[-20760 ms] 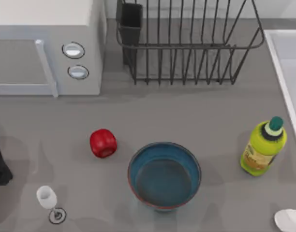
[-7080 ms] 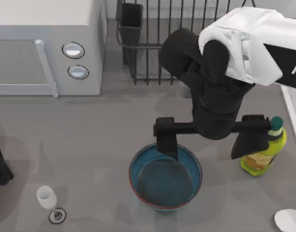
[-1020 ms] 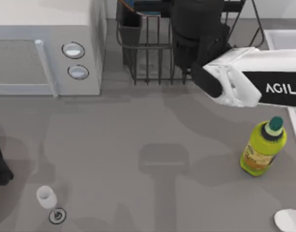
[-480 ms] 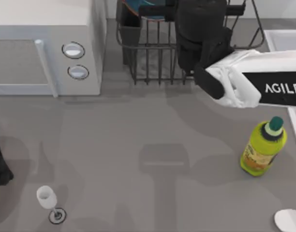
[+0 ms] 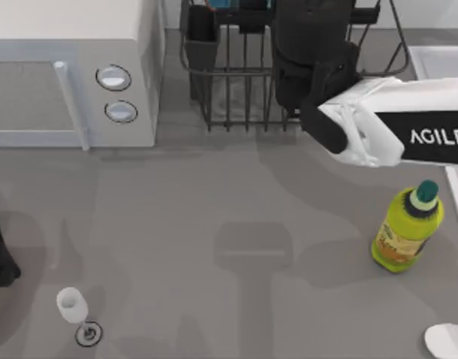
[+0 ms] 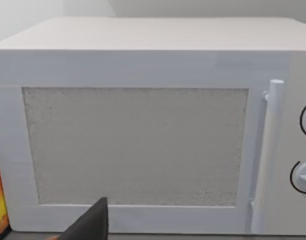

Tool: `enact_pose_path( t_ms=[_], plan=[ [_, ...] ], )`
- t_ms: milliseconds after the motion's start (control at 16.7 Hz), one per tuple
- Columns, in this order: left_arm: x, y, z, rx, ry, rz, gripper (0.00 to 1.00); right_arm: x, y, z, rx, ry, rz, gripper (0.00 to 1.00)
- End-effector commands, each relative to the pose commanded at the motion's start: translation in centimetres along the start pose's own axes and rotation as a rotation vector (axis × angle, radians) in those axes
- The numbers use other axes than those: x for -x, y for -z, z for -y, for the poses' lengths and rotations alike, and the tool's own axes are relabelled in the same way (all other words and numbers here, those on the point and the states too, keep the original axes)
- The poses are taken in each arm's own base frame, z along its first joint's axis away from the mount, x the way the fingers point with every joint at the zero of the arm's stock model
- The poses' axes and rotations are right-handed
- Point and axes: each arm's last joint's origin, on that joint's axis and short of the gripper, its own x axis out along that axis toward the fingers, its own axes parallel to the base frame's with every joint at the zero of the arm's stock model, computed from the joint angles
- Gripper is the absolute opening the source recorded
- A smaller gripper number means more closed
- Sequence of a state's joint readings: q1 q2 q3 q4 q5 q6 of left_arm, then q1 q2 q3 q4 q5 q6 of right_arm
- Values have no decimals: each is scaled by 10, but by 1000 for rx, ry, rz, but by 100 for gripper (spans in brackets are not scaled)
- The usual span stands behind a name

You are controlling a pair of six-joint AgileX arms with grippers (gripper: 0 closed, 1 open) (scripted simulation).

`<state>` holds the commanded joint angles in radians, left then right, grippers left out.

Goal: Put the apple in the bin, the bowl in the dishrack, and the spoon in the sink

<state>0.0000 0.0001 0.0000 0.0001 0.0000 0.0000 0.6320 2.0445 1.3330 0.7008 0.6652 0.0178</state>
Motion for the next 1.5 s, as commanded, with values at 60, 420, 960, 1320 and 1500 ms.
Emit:
enact_pose_path(
  t_ms=[60,420,960,1320,1500],
  plan=[
    [0,0,0,0,0,0,100,0,0,0,0,0,0,90],
    [0,0,0,0,0,0,100,0,0,0,0,0,0,100],
    [0,0,0,0,0,0,100,10,-12,27,15,-40,-14,100],
    [0,0,0,0,0,0,100,79,-43,130,43,-126,-51,100],
    [0,0,0,0,0,0,100,143,-52,186,34,-143,-19,100]
  ],
)
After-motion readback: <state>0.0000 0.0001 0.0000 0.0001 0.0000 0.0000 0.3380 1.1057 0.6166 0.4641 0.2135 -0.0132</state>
